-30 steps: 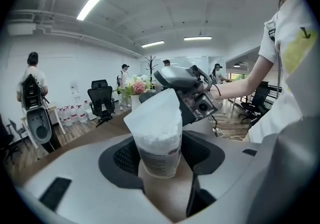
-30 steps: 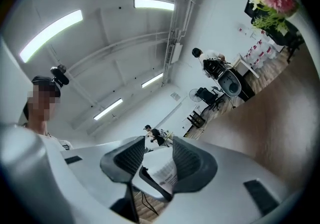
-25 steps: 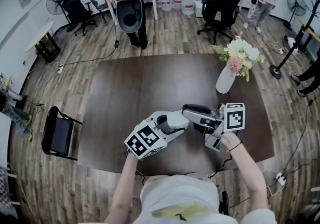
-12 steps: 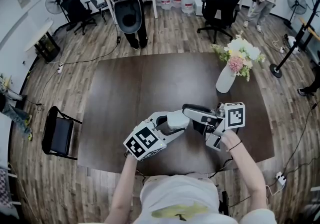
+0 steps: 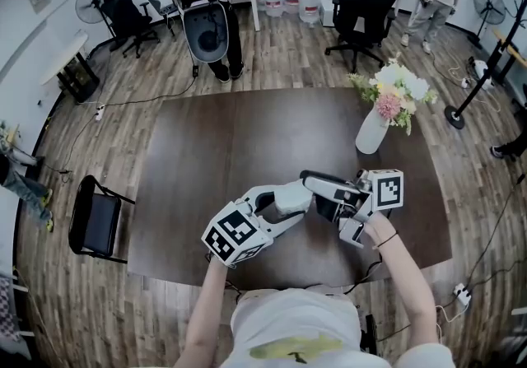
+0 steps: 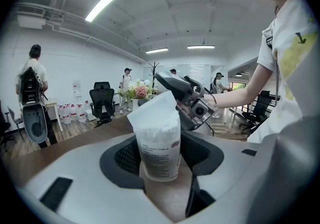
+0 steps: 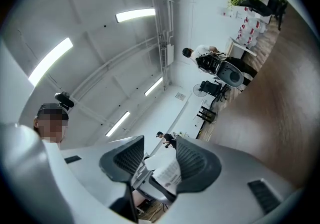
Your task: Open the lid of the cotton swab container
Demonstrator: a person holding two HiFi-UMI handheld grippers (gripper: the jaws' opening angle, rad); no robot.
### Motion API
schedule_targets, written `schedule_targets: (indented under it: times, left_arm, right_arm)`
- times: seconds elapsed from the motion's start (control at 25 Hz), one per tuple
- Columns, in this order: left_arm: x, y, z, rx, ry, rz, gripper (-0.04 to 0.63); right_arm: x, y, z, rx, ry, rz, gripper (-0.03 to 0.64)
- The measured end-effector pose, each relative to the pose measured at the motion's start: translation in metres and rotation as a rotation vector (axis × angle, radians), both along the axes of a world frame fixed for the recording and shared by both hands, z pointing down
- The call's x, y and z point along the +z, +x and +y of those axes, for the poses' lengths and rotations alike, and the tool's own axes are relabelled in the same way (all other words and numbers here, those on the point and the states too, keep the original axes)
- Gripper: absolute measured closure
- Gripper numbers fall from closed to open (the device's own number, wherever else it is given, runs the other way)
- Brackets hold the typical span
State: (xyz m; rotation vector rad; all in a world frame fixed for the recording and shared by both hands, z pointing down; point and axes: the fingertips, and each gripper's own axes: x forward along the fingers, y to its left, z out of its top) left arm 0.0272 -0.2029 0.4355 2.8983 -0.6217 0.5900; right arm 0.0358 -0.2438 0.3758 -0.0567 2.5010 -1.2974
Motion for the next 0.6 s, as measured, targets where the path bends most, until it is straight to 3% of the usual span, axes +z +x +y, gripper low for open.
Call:
schedule_targets:
  times: [0.2,0.36,0.6]
  left_arm:
    - [0.001,-0.006,-0.003,-0.041,-0.008,0.034,0.357]
    - [0.001,-0.015,-0.011,-0.130,-0.003,0.051,0.357]
    - [-0.005,-0.033,-0.025,-0.295,0.029,0.053,0.357]
  right_arm:
    - [-0.002,0.007,-0.002,0.033,0.059,0.014,0.410]
    - [0.000,0.017,-0.003,0.072,0.084,0.044,0.414]
    - [0.012,0.029,-0.005,0.212,0.193,0.196,0.486]
